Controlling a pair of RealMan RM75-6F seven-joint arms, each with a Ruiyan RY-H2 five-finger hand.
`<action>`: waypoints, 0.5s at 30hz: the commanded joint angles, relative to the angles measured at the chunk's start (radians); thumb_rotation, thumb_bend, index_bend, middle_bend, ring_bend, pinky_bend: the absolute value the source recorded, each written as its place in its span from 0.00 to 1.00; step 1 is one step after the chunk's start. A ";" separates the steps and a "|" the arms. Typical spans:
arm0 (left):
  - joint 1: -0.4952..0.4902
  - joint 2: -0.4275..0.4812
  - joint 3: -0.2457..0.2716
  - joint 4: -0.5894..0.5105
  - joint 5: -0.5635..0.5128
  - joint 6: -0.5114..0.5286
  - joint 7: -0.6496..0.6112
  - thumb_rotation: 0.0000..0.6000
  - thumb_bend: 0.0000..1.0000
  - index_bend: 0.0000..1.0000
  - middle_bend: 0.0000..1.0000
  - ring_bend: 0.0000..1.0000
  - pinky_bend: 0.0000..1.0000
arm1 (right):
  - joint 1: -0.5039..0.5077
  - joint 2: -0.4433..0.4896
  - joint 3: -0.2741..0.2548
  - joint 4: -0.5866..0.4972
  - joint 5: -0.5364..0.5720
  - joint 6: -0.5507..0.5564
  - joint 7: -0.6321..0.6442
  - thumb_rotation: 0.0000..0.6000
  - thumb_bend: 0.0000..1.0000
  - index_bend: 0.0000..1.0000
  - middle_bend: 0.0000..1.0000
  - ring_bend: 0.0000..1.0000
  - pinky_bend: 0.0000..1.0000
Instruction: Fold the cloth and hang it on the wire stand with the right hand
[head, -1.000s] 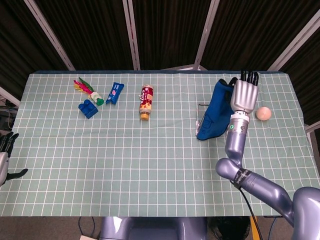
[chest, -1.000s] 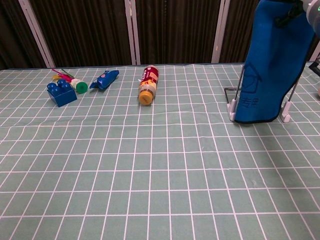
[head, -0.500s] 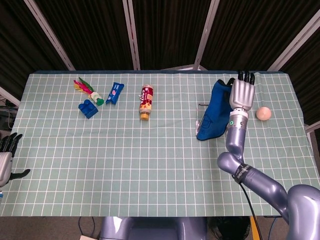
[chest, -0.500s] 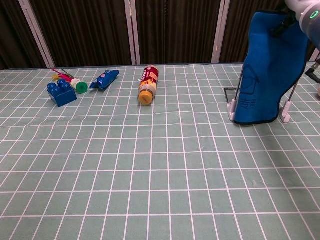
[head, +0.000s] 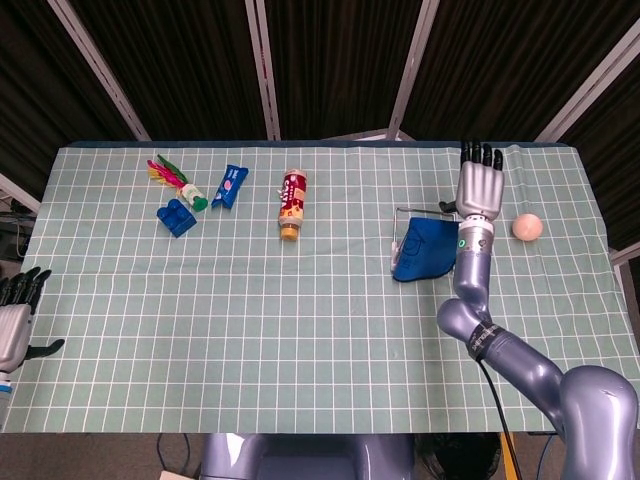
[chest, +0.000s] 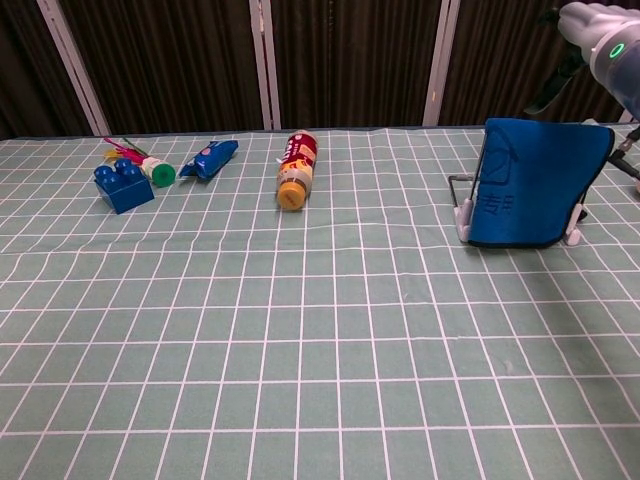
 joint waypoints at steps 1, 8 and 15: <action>-0.001 -0.001 0.000 0.000 0.001 0.001 0.001 1.00 0.00 0.00 0.00 0.00 0.00 | -0.001 0.005 -0.003 0.005 -0.041 0.014 0.045 1.00 0.00 0.00 0.00 0.00 0.00; 0.008 0.014 0.005 -0.016 0.032 0.025 -0.029 1.00 0.00 0.00 0.00 0.00 0.00 | -0.092 0.150 -0.011 -0.246 -0.156 0.106 0.153 1.00 0.00 0.00 0.00 0.00 0.00; 0.026 0.038 0.014 -0.040 0.099 0.083 -0.077 1.00 0.00 0.00 0.00 0.00 0.00 | -0.296 0.399 -0.104 -0.616 -0.361 0.184 0.319 1.00 0.00 0.00 0.00 0.00 0.00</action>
